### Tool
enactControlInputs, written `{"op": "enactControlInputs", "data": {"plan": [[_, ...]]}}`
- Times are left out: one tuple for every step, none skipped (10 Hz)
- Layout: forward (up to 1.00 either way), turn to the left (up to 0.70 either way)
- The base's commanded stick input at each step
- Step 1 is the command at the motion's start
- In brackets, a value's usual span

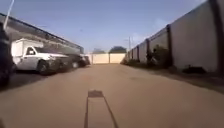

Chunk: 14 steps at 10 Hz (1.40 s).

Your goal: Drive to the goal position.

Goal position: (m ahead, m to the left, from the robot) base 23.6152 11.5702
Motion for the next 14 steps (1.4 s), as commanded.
{"op": "enactControlInputs", "data": {"plan": [[1.00, 0.00], [1.00, 0.00], [1.00, 0.00], [1.00, 0.00], [1.00, 0.00], [1.00, 0.00], [1.00, 0.00], [1.00, 0.00], [1.00, 0.00], [1.00, 0.00], [1.00, 0.00], [1.00, 0.00], [1.00, 0.00], [1.00, 0.00]]}}
